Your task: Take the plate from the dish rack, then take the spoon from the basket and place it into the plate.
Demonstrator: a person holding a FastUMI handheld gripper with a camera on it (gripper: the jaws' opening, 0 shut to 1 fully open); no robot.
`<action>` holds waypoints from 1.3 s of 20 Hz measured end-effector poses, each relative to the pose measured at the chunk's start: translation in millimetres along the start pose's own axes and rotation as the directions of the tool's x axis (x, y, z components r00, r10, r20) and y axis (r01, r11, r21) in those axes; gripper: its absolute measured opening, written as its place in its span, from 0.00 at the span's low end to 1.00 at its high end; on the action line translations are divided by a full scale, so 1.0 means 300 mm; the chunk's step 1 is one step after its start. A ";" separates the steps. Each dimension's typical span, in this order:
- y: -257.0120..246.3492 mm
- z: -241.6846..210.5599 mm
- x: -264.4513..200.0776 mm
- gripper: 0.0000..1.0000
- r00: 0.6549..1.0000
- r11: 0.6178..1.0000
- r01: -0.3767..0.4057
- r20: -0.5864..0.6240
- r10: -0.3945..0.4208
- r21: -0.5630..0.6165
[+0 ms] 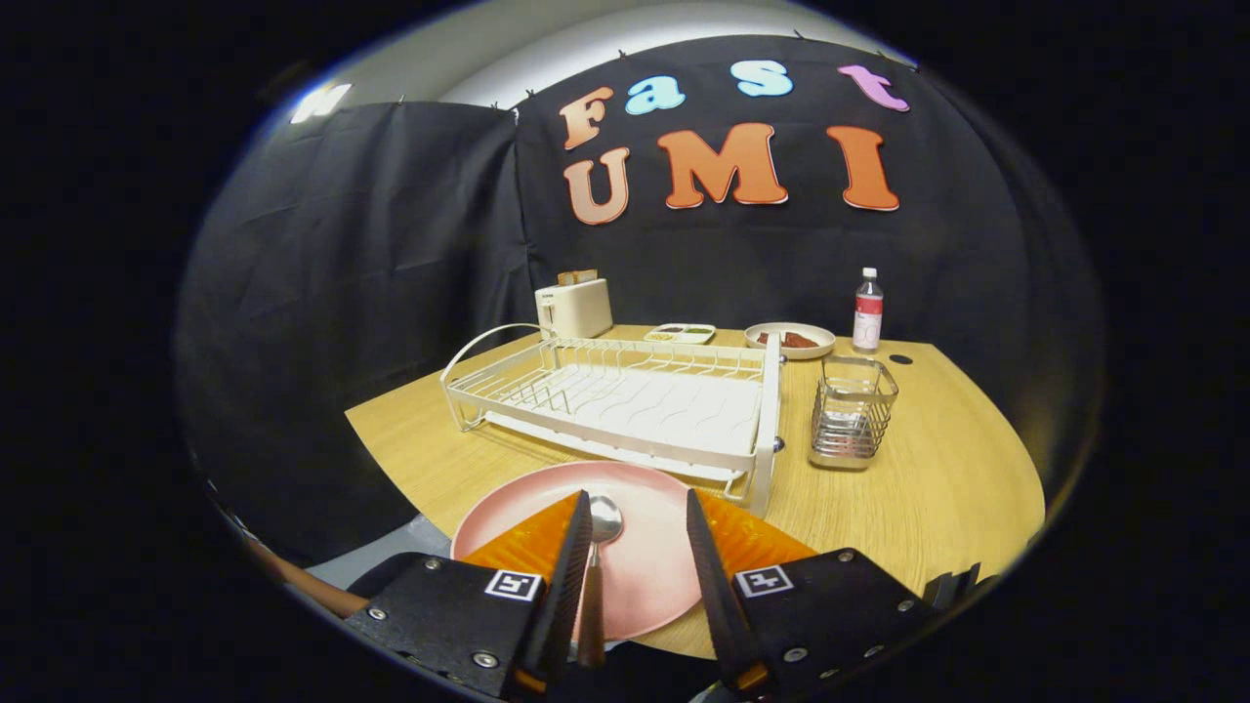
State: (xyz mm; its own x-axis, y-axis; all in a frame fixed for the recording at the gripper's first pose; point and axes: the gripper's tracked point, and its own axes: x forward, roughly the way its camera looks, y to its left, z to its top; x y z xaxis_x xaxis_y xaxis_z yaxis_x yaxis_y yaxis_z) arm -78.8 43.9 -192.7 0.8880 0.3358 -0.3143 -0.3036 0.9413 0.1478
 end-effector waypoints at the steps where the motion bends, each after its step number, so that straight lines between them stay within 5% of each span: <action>1: -0.009 0.024 0.001 0.64 1.000 1.000 0.015 0.019 -0.015 -0.004; 9: -0.167 0.273 -0.058 0.85 0.955 0.979 0.199 0.215 -0.204 0.045; 17: -0.257 0.507 -0.125 0.87 0.870 0.945 0.317 0.371 -0.324 0.082; 26: -0.375 0.607 -0.199 0.87 0.783 0.891 0.443 0.442 -0.437 0.096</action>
State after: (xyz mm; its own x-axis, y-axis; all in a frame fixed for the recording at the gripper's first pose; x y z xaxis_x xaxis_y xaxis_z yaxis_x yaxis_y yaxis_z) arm -34.8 -88.5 -19.6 0.9809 -0.1645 0.1035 0.1563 0.9842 0.0829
